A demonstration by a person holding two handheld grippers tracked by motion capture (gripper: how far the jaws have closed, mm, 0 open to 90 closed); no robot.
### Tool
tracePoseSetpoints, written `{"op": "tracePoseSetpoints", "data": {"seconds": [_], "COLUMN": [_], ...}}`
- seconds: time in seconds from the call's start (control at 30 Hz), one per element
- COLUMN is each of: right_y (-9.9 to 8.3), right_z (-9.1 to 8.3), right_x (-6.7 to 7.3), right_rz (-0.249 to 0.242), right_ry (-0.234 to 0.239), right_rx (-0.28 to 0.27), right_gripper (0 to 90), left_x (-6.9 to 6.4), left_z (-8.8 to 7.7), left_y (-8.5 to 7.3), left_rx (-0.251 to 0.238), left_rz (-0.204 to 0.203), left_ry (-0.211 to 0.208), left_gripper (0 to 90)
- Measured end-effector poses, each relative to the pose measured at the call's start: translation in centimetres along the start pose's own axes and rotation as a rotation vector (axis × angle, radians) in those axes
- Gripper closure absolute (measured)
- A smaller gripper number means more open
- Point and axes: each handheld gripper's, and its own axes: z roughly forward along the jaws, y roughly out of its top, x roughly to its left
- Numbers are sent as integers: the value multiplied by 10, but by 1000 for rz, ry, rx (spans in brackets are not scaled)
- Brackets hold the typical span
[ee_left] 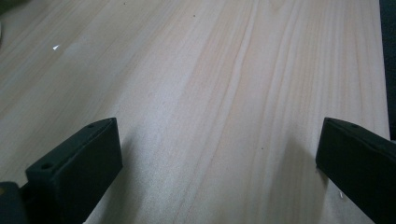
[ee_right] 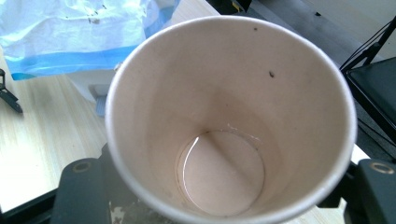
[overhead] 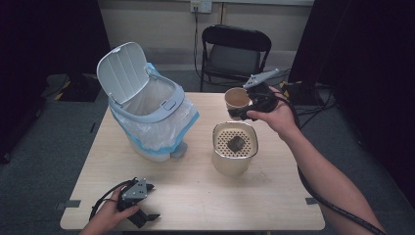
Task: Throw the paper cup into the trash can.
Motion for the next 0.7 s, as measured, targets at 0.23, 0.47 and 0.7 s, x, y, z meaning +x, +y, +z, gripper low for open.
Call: {"op": "tracePoseSetpoints", "data": {"seconds": [0.23, 0.47, 0.7], "right_y": [15, 31, 45], "right_z": [-3, -6, -6], "right_x": [4, 8, 10], "right_rz": [-24, -38, -55], "right_ry": [14, 27, 43], "right_rx": [-4, -1, 4], "right_gripper": [289, 289, 289], "left_x": [0, 0, 0], "left_z": [0, 0, 0], "left_y": [0, 0, 0], "left_rx": [0, 0, 1], "left_rz": [0, 2, 1], "left_ry": [0, 0, 0], "left_gripper": [0, 0, 0]}}
